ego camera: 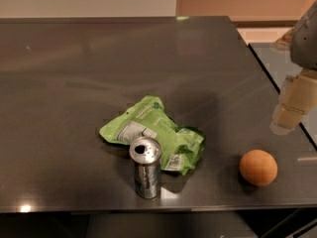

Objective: Pick orange

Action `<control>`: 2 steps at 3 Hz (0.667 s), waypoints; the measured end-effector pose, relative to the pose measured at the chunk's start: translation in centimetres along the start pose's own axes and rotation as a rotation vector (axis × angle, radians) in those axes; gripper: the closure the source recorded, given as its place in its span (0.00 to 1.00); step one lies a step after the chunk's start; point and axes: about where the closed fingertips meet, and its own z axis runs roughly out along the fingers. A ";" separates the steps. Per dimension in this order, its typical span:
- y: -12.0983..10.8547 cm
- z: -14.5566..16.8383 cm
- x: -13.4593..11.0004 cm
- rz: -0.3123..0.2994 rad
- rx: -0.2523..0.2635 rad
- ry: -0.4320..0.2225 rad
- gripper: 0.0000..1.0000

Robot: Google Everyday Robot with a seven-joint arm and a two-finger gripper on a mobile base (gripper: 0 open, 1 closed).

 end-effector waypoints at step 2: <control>0.1 0.0 0.0 -0.002 -0.002 -0.002 0.00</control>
Offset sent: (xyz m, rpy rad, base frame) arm -0.0871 0.0345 -0.0624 0.0984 0.0948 0.2512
